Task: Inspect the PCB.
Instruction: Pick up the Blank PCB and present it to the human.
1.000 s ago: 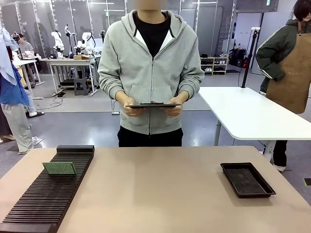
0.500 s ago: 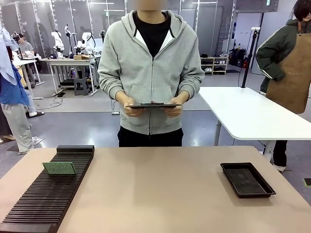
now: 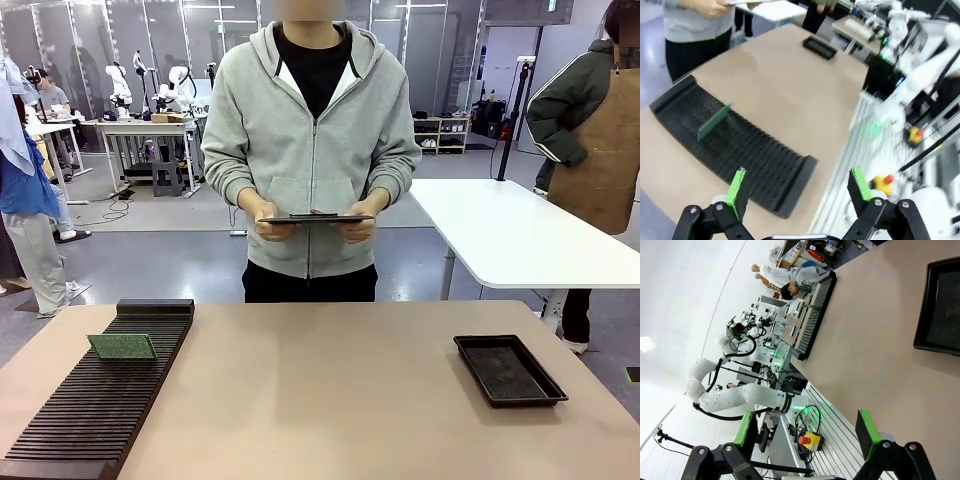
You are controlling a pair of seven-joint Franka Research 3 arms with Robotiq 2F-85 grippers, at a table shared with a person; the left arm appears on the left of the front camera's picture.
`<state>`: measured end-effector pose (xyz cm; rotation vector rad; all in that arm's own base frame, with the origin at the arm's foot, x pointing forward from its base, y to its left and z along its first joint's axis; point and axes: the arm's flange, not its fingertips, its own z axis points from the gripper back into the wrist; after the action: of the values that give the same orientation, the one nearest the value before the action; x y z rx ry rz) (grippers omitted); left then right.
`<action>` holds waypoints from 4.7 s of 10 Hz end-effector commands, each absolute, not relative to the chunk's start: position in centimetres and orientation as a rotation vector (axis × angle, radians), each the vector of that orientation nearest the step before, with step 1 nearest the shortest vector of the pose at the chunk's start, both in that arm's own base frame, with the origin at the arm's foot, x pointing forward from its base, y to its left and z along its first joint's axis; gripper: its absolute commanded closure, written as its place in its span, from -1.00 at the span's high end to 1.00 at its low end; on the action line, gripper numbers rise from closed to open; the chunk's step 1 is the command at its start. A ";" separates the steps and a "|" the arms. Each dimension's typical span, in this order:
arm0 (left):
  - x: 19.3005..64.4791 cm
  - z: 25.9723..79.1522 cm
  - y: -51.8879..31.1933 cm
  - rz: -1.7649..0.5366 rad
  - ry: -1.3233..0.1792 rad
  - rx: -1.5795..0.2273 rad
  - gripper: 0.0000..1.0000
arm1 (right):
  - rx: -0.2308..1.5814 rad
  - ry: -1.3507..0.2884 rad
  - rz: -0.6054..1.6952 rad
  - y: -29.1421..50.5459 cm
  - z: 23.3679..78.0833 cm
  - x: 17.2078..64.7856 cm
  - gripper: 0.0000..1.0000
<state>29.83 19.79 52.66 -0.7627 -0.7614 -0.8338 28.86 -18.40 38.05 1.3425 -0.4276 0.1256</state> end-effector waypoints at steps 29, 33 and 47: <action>51.1 40.2 -2.1 -1.609 -0.253 0.176 1.00 | 1.346 -0.431 0.129 -18.4 38.1 28.8 1.00; 52.8 36.9 -1.6 -1.585 -0.218 0.178 1.00 | 1.346 -0.431 0.129 -18.4 38.1 28.8 1.00; 52.4 36.7 -0.8 -1.537 -0.226 0.172 -1.00 | 1.346 -0.431 0.129 -18.4 38.1 28.8 1.00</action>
<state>52.53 -1.02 35.97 0.1702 -0.2261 -1.5612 28.89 -18.38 38.07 1.3414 -0.4267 0.1268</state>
